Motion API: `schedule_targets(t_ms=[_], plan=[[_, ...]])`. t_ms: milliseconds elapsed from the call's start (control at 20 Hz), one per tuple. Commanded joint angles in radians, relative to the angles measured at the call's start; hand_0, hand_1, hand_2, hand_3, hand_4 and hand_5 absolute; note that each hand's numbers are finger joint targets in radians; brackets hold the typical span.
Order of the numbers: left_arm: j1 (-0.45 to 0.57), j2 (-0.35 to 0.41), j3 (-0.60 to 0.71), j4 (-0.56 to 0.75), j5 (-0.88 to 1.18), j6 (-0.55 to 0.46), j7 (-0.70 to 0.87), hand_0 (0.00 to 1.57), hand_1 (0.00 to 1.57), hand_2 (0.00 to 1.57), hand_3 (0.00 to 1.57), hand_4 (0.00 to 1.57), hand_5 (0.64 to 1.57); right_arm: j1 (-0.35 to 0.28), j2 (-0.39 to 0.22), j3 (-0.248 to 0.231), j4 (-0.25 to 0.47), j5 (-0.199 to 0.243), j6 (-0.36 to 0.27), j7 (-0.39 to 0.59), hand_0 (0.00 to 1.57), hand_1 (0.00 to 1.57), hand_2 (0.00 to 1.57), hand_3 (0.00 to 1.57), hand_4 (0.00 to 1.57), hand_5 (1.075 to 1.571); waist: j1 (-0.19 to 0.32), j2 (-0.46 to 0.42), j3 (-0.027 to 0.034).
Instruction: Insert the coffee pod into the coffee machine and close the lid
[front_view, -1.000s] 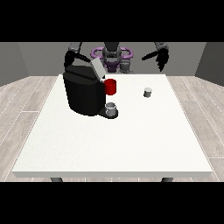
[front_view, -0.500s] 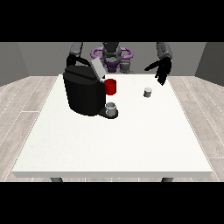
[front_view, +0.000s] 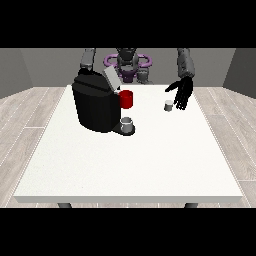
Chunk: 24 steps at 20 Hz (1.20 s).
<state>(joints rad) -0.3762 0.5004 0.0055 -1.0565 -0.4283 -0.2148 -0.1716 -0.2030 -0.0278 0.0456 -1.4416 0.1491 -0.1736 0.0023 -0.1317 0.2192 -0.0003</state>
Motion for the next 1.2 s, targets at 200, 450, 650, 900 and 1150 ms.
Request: schedule_targets(t_ms=[200,450,650,900,1150], plan=[[-0.093,-0.076,-0.031,0.122,-0.139,0.154,-0.069,0.95,0.95,0.97,0.66,0.00,1.571,-0.100,-0.003,-0.034,0.096,0.002,0.000,0.026,0.00,0.00,0.00,0.00,0.00,1.571,0.028,0.020,0.0002],[-0.083,-0.083,-0.082,0.164,-0.247,0.236,-0.119,1.07,1.07,1.13,0.93,0.46,1.571,-0.067,0.013,-0.019,0.108,0.007,-0.002,0.029,0.00,0.00,0.00,0.00,0.00,1.571,0.023,-0.019,0.0002],[-0.118,-0.028,-0.087,0.251,-0.313,0.238,-0.130,0.82,0.82,0.96,0.80,0.37,1.571,-0.058,0.016,-0.007,0.114,-0.008,0.033,-0.040,0.00,0.00,0.00,0.00,0.00,1.571,-0.015,0.029,0.0001],[-0.112,-0.064,-0.156,0.286,-0.406,0.222,-0.064,0.88,0.88,1.00,0.82,0.28,1.571,-0.076,-0.023,-0.051,0.150,-0.041,0.071,-0.020,0.00,0.00,0.00,0.00,0.00,1.571,-0.020,-0.010,0.0004],[-0.164,-0.043,-0.133,0.344,-0.437,0.161,-0.076,0.76,0.76,0.98,0.86,0.40,1.571,-0.027,-0.014,-0.059,0.185,-0.052,0.077,-0.066,0.00,0.00,0.00,0.00,0.00,1.571,-0.012,-0.051,0.0004]])
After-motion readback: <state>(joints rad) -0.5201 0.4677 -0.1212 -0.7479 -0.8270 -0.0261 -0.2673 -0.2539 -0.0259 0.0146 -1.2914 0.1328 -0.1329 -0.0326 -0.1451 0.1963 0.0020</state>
